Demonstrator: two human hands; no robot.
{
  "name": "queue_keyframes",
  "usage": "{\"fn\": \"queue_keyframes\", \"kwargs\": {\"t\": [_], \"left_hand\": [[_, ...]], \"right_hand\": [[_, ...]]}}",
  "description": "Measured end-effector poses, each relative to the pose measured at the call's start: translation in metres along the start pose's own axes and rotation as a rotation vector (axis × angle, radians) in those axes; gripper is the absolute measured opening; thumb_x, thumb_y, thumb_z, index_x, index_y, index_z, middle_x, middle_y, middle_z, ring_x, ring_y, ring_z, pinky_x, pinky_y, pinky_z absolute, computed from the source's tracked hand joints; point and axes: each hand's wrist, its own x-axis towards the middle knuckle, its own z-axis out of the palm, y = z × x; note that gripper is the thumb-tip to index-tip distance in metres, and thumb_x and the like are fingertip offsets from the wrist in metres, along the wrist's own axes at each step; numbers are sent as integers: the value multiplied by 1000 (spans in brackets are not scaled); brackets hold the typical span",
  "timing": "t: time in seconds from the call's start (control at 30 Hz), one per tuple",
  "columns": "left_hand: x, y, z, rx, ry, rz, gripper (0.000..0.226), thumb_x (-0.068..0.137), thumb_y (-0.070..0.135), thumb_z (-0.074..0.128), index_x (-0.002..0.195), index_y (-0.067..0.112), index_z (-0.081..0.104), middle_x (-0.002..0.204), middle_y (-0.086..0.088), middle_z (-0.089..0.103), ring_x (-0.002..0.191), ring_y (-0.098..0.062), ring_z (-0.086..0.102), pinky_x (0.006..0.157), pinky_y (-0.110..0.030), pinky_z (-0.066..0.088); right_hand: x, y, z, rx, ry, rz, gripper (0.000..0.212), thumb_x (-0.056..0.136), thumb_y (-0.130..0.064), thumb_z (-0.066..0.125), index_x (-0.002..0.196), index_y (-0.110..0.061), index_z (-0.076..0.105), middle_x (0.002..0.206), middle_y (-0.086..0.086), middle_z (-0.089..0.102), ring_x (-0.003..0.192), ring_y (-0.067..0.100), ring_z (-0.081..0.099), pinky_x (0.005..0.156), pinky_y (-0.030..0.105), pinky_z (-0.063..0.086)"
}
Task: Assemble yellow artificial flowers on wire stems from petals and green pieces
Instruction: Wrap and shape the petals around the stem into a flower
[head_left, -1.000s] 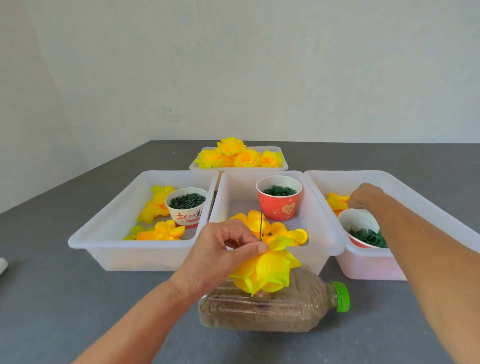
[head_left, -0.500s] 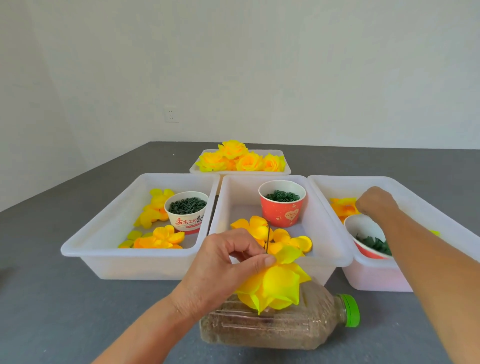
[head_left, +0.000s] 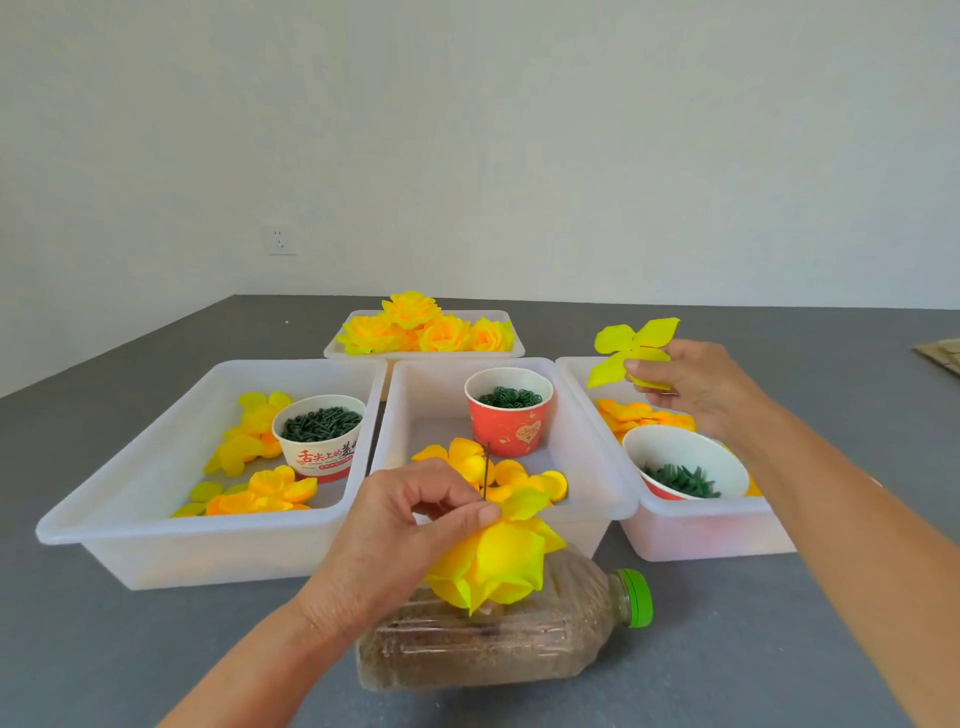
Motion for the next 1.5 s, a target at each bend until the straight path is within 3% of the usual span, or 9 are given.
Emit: {"fn": "queue_keyframes", "kwargs": {"t": [0.23,0.37,0.47,0.57,0.7,0.9,1.07,1.13,1.5], "left_hand": [[0,5,-7,-42,-3,-34,15,69,32,71,72,18,75,78,1,71,77,-18,63,68,-27,48],[0,12,-16,-42,9,-55,18,76,38,69,76,21,75,76,4,70,75,-7,64,66,-18,48],[10,20,-23,-48,194,-47,19,78,44,67,76,26,73,66,13,68,63,5,59,59,-8,44],[32,27,-27,47,323,-33,15,73,38,68,85,29,69,75,11,69,67,4,58,61,-8,44],[56,32,-22,133,246,-57,33,70,23,79,98,32,62,88,11,65,67,-2,56,61,-10,45],[47,28,-15,169,236,136,19,72,0,74,71,18,69,73,-6,69,63,-10,58,61,-23,46],[38,27,-13,413,319,446,10,69,7,74,79,4,73,87,0,66,75,-1,54,66,-5,43],[36,27,-14,443,316,476,14,68,5,79,81,4,73,89,0,66,74,-1,54,66,-7,44],[23,35,-19,467,323,545,19,66,4,77,84,3,71,91,-7,67,76,-7,55,62,-15,47]], "right_hand": [[-55,-8,29,56,-364,-1,15,63,-21,70,77,-16,70,71,-2,71,63,5,65,57,19,51],[-68,-11,45,5,-417,-44,13,65,-24,70,75,-17,72,73,-2,72,67,4,66,58,18,50],[-76,-16,54,-14,-452,-124,7,70,-18,69,67,-21,75,70,-4,72,65,4,66,58,16,50],[-81,-19,61,-28,-478,-212,14,76,-7,68,70,-17,75,75,0,74,69,8,68,62,17,52],[-88,-23,69,-121,-501,-316,11,78,-6,70,88,-8,74,91,8,74,86,18,70,80,25,55],[-102,-25,82,-249,-175,-744,25,71,2,75,78,-21,73,76,-10,71,76,9,66,73,23,50],[-107,-27,89,-431,143,-1203,11,66,-9,75,73,-1,72,80,9,68,76,25,60,70,30,48],[-111,-28,91,-438,195,-1256,21,69,-20,75,71,0,72,80,10,68,76,27,60,68,33,49],[-116,-29,94,-432,258,-1346,8,65,2,77,66,1,69,78,9,68,74,28,60,66,38,50]]}}
